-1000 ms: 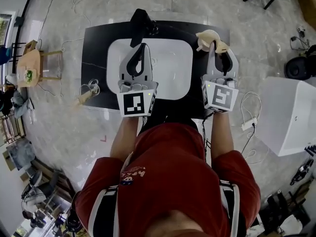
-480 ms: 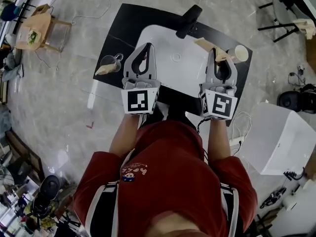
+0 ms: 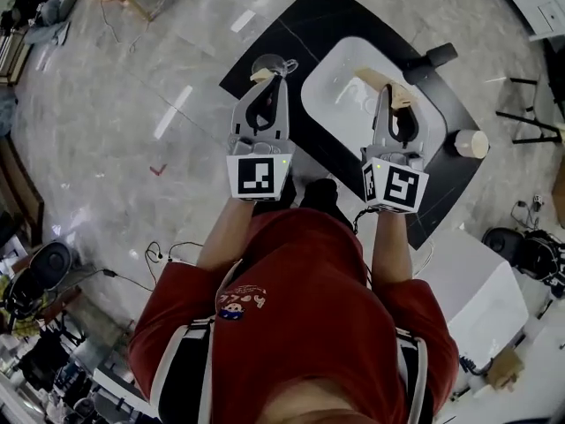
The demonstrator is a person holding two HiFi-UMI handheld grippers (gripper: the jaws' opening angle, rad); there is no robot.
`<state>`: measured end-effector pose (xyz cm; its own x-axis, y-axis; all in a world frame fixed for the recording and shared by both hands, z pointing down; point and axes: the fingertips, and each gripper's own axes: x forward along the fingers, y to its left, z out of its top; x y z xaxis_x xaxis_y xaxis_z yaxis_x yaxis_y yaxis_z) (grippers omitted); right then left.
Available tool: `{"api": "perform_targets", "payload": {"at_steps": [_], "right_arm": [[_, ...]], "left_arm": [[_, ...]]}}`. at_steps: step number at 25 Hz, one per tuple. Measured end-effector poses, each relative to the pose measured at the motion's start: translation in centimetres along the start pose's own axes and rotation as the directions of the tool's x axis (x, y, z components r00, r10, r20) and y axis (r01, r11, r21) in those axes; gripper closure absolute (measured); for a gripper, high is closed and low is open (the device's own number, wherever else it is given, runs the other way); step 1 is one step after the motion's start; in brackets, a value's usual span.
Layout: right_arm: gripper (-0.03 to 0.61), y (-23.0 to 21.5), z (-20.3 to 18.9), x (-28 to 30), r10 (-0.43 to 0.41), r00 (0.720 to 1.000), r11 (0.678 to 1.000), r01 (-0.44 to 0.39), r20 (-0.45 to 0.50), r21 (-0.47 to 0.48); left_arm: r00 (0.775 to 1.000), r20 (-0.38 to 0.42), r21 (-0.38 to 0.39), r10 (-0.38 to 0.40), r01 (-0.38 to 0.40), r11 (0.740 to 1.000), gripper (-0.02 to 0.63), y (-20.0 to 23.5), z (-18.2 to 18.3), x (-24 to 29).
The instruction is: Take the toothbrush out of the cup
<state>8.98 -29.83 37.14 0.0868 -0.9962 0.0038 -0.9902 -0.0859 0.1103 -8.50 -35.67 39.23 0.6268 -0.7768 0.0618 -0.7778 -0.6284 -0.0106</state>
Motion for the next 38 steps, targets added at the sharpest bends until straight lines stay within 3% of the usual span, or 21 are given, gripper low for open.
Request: {"api": "perform_targets", "payload": {"at_steps": [5,9,16,19,27,31,38], "right_arm": [[0.506,4.3,-0.1,2.0,0.083,0.997,0.997,-0.083,-0.004,-0.005],[0.506,5.6,-0.3,2.6,0.099,0.995,0.995,-0.100,-0.015,-0.008],[0.506,6.5,-1.7,3.2,0.103,0.993,0.994,-0.104,-0.057,-0.022],[0.506,6.4,-2.1,3.2,0.097,0.993,0.995,-0.099,-0.072,-0.033],[0.506,5.7,-3.0,3.3,0.078,0.992,0.996,-0.083,-0.101,-0.045],[0.506,5.4,-3.0,3.6,0.077,0.992,0.996,-0.082,-0.103,-0.045],[0.506,4.8,-2.3,3.7,0.071,0.995,0.997,-0.074,-0.067,-0.035]], "left_arm": [[0.995,-0.035,0.014,0.097,-0.096,0.995,0.609,4.0,-2.0,-2.5],[0.993,-0.049,0.029,0.110,-0.109,0.994,0.599,5.0,-3.3,-3.0],[0.988,-0.143,-0.012,0.065,-0.068,0.998,0.421,5.0,-7.6,-1.5],[0.983,-0.181,0.003,0.044,-0.044,0.999,0.397,4.7,-9.4,-0.1],[0.977,-0.210,0.017,0.043,-0.041,0.999,0.399,4.7,-10.8,2.1],[0.977,-0.202,0.043,0.068,-0.060,0.997,0.497,4.9,-10.5,2.4],[0.983,-0.159,0.071,0.097,-0.087,0.994,0.532,5.8,-8.2,2.7]]}}
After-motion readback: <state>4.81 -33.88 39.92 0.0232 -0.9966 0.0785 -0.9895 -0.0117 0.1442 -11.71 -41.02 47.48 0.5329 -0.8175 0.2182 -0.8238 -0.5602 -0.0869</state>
